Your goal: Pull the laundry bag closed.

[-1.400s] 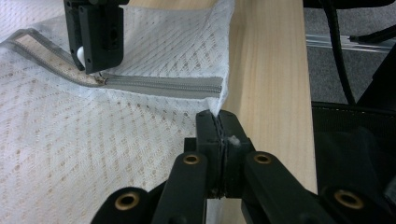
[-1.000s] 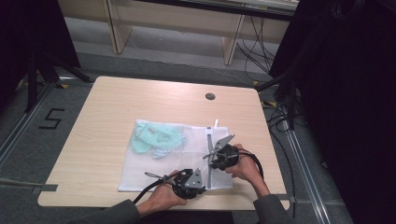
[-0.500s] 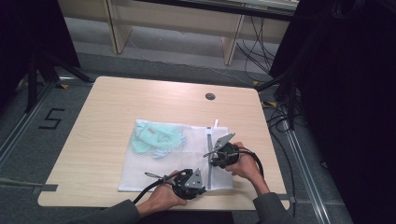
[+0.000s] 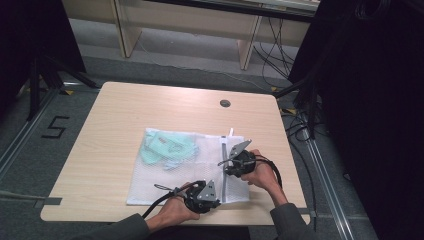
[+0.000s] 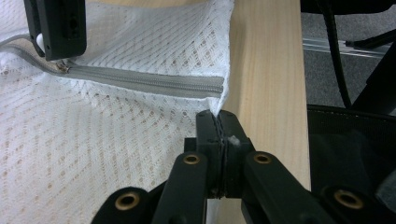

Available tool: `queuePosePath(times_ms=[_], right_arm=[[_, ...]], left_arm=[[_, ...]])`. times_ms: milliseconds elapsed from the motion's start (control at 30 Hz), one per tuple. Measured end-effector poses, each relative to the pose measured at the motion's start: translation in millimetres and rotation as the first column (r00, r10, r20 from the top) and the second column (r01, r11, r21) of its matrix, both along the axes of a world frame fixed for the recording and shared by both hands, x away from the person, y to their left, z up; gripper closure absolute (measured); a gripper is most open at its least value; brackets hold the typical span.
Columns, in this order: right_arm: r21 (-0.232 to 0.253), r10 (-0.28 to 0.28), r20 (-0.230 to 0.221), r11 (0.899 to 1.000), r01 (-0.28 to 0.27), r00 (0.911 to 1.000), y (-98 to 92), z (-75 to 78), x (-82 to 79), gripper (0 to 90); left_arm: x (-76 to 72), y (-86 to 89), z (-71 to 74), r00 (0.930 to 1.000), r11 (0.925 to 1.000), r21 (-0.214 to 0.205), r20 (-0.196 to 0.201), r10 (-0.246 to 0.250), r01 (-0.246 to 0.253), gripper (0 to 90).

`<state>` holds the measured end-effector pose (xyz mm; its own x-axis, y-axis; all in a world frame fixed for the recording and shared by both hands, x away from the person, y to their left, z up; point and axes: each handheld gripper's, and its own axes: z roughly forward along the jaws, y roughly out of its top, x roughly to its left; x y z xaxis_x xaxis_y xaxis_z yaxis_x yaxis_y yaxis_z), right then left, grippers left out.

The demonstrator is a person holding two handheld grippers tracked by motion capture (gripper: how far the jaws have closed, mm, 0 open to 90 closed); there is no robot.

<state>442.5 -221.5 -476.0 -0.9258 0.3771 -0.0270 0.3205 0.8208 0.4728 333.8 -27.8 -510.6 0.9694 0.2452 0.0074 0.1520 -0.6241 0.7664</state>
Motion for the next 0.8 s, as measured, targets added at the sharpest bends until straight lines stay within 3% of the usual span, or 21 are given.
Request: queuePosePath(times_ms=[100, 200, 267, 333, 467, 567, 600, 667, 767, 800], right_arm=[[-0.002, -0.010, -0.005, 1.000, 0.010, 0.9999, 0.0, 0.5, 0.6, 86.7], [0.005, 0.029, 0.036, 1.000, -0.029, 0.9990, 0.4, -1.1, 6.1, 86.7], [-0.002, -0.017, 0.011, 1.000, 0.017, 0.9998, 1.5, -0.6, 4.2, 86.7], [0.000, -0.024, 0.011, 1.000, 0.024, 0.9997, 1.4, 0.2, 5.9, 86.7], [0.005, -0.014, 0.025, 1.000, 0.014, 0.9996, -0.2, -0.6, 10.5, 86.7], [0.000, -0.029, -0.003, 1.000, 0.029, 0.9996, 0.7, -0.7, 10.3, 86.7], [0.003, -0.028, 0.017, 1.000, 0.028, 0.9994, 0.6, -0.6, 11.5, 86.7], [0.002, -0.030, 0.008, 1.000, 0.030, 0.9995, 1.0, 0.2, 11.6, 86.7], [0.001, -0.009, 0.029, 1.000, 0.009, 0.9995, 1.3, -0.2, 14.9, 86.6], [-0.001, -0.030, 0.008, 1.000, 0.030, 0.9995, 2.1, -0.3, 13.1, 86.7]], left_arm=[[-0.4, 0.0, 0.1, 1.0000, 1.0000, 0.000, 0.000, 0.001, -0.001, 88.7], [0.9, 0.2, 1.1, 1.0000, 1.0000, -0.007, -0.006, 0.006, -0.006, 88.7], [1.2, 0.5, 1.4, 0.9999, 0.9999, -0.010, -0.005, 0.009, -0.009, 88.7], [0.9, 0.4, 1.5, 0.9999, 0.9999, -0.012, -0.006, 0.012, -0.012, 88.7], [1.8, 0.8, 2.6, 0.9999, 0.9999, -0.011, -0.008, 0.011, -0.012, 88.7], [1.5, 1.1, 2.7, 0.9999, 0.9999, -0.011, -0.004, 0.012, -0.012, 88.7], [1.7, 1.2, 2.8, 0.9999, 0.9999, -0.009, -0.007, 0.008, -0.008, 88.7], [1.5, 1.2, 2.7, 0.9999, 0.9999, -0.009, -0.006, 0.009, -0.009, 88.7], [1.9, 1.1, 2.4, 1.0000, 0.9999, -0.008, -0.007, 0.007, -0.007, 88.7], [2.6, 1.8, 2.6, 1.0000, 1.0000, 0.002, -0.001, 0.004, -0.004, 88.7]])
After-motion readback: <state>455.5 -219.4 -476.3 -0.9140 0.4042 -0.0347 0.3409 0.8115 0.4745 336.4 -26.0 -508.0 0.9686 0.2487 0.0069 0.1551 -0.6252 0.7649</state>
